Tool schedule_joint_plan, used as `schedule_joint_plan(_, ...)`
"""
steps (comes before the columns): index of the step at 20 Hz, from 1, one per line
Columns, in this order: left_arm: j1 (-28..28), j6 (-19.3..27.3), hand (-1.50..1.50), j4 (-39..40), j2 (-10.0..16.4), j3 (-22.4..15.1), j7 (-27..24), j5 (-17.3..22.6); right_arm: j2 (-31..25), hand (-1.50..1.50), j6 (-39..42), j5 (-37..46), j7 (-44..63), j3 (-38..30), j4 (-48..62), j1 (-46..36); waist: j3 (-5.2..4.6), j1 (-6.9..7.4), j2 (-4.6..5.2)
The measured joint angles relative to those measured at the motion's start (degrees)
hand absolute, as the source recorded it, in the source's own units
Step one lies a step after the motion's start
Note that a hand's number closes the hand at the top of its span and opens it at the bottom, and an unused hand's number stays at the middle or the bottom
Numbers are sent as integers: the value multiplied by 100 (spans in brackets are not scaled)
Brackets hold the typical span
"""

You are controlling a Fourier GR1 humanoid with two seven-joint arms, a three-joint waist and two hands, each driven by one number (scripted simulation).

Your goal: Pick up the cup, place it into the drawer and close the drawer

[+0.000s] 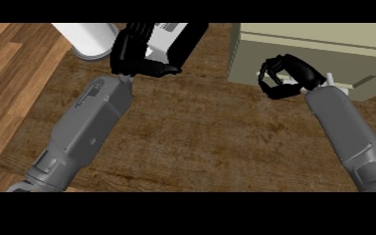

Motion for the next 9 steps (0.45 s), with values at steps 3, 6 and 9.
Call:
schedule_joint_plan(3,62,-93,-150,-60,54,2,21,23,-74,150,222,-119,-7,-40,-66,50,11,54,14)
schedule_joint_plan(6,123,-174,-150,-107,65,-9,32,43,-124,150,410,-242,3,-88,-140,94,20,88,37)
schedule_joint_plan(9,158,-236,-150,-151,68,-12,47,65,-177,150,592,-336,34,-111,-210,128,30,117,57)
